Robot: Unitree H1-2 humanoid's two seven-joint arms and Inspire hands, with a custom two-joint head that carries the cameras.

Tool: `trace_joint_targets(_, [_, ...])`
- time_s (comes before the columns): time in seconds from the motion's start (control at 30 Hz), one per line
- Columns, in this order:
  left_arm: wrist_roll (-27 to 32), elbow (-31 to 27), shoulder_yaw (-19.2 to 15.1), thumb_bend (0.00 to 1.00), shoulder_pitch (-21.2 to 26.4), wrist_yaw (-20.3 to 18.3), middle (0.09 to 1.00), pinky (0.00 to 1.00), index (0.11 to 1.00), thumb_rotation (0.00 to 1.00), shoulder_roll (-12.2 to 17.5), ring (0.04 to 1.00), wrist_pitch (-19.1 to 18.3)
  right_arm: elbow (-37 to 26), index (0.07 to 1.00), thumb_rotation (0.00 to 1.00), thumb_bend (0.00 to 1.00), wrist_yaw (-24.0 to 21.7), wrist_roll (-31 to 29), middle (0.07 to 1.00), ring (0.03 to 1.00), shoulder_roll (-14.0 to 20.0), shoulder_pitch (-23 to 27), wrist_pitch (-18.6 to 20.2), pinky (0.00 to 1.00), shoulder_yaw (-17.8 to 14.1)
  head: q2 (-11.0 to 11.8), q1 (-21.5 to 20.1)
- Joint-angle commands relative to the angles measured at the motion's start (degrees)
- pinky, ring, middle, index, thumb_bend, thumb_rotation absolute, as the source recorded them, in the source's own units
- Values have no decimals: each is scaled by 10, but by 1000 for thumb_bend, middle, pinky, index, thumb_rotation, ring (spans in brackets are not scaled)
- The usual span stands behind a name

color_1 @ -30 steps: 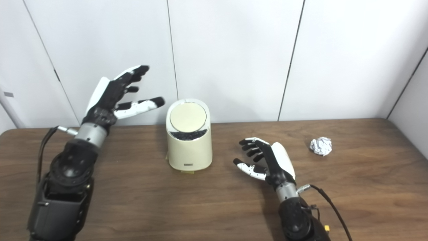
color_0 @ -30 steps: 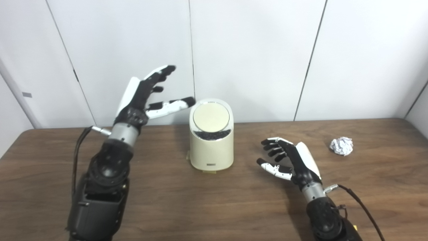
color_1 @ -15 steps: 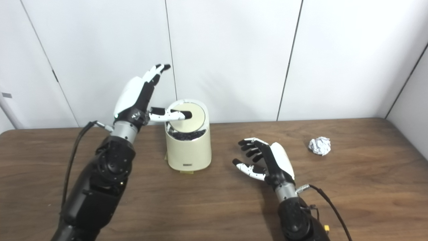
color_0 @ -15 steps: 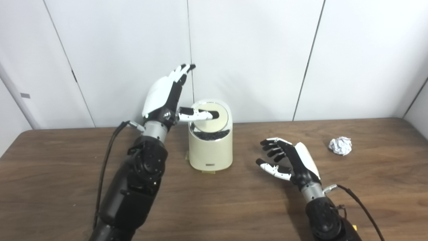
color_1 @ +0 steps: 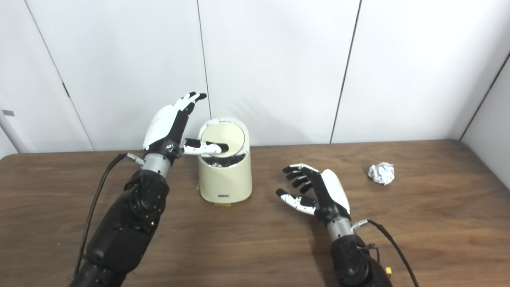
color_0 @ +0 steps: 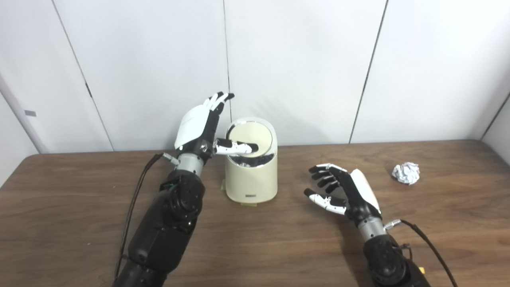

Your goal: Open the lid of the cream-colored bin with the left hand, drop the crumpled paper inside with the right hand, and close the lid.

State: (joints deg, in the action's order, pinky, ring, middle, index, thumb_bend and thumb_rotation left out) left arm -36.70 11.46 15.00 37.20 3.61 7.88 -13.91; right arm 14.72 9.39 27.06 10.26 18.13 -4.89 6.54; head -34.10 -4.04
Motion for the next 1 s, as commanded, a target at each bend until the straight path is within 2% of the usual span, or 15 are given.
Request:
trace_joint_targets(0.0, [-12, -3, -3, 991, 39, 19, 988, 1000, 949, 281, 3, 1000, 17, -15, 679, 311, 297, 10, 1, 652, 596, 2, 24, -13, 496, -3, 0, 0])
trace_joint_targets(0.37, [-18, 12, 2, 982, 46, 16, 985, 1000, 941, 304, 6, 1000, 6, -15, 675, 271, 295, 11, 1, 654, 599, 2, 24, -17, 496, -2, 1, 0])
trace_joint_targets(0.47, [-19, 18, 3, 970, 48, 16, 980, 1000, 937, 304, 6, 1000, 4, -14, 679, 302, 294, 8, -2, 659, 605, 2, 24, -15, 503, -3, 1, 0])
trace_joint_targets(0.7, [-41, 24, 14, 996, 54, 11, 981, 1000, 940, 360, 11, 1000, 0, -17, 681, 282, 297, 8, 1, 658, 603, 1, 23, -10, 504, -2, 1, 0])
trace_joint_targets(0.8, [-73, 24, 35, 1000, 59, 13, 976, 1000, 943, 359, 25, 1000, 6, -18, 680, 273, 300, 9, 0, 651, 591, 1, 23, -11, 493, -3, 0, 0])
trace_joint_targets(0.87, [-152, 9, 79, 1000, 70, 0, 980, 1000, 964, 347, 50, 1000, -11, -19, 680, 277, 300, 9, 1, 651, 593, 0, 23, -10, 495, -3, 0, 0])
trace_joint_targets(0.97, [-237, -2, 123, 1000, 84, -13, 994, 1000, 987, 292, 77, 1000, -18, -15, 674, 279, 299, 12, 1, 649, 594, 1, 25, -16, 494, -3, -1, 0])
